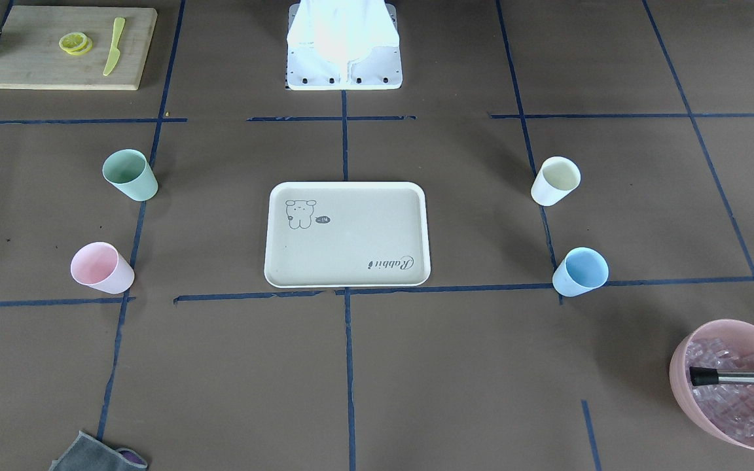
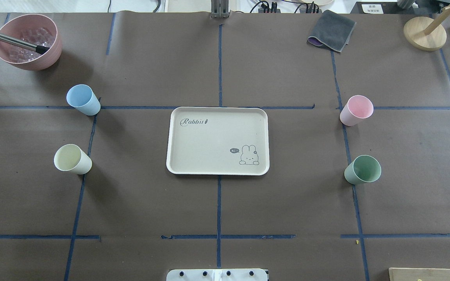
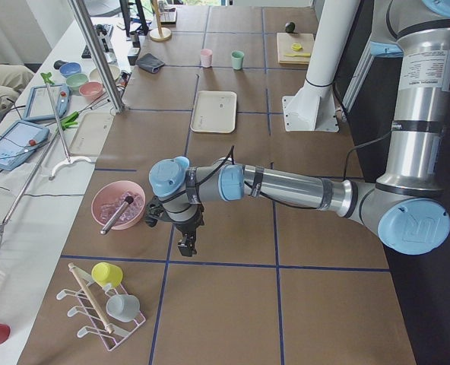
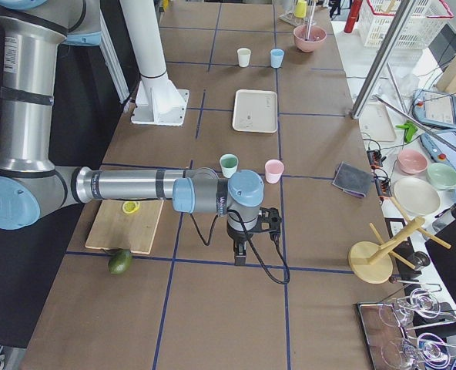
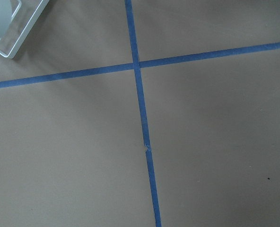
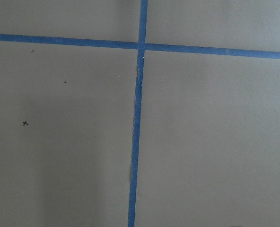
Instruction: Place all cups on tray
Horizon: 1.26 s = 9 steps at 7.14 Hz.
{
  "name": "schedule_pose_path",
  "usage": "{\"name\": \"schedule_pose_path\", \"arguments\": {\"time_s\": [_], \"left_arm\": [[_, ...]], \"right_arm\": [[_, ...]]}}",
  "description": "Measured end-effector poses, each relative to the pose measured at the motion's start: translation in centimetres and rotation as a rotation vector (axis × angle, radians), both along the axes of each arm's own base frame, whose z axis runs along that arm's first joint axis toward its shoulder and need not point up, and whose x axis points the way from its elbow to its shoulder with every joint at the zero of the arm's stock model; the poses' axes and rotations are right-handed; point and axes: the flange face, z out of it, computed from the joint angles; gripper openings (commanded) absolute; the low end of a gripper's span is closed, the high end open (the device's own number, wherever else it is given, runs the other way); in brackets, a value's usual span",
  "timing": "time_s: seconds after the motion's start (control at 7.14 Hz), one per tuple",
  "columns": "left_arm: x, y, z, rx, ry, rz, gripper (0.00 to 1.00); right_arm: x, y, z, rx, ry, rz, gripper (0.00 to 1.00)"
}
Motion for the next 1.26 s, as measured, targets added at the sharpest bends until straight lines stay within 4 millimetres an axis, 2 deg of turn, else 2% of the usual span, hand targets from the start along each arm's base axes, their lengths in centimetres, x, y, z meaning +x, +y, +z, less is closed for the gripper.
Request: {"name": "schedule_pose_path", "arguments": {"time_s": [0.42,0.84,1.12,1.26], "left_arm": [[0.0,0.0,-0.9,0.018,0.002,0.001,1.0],[0.0,0.9,-3.9,0.08,0.003,0.0,1.0],[0.3,-0.2,-6.0,0.155,0.009,0.003,1.0],[1.1,-0.8,-6.4,0.194,0.014,0.018,1.0]], "right_arm": [[-0.5,-0.3,-0.9,0.014,-0.042,-0.005,1.0],[-1.6,-1.9,-3.3,0.118,-0.06,-0.023,1.0],[-3.8,-4.1,-5.6,0.195,-0.07,-0.059,1.0],[-6.2,-6.0,-7.5,0.213,-0.082,-0.06,1.0]]}}
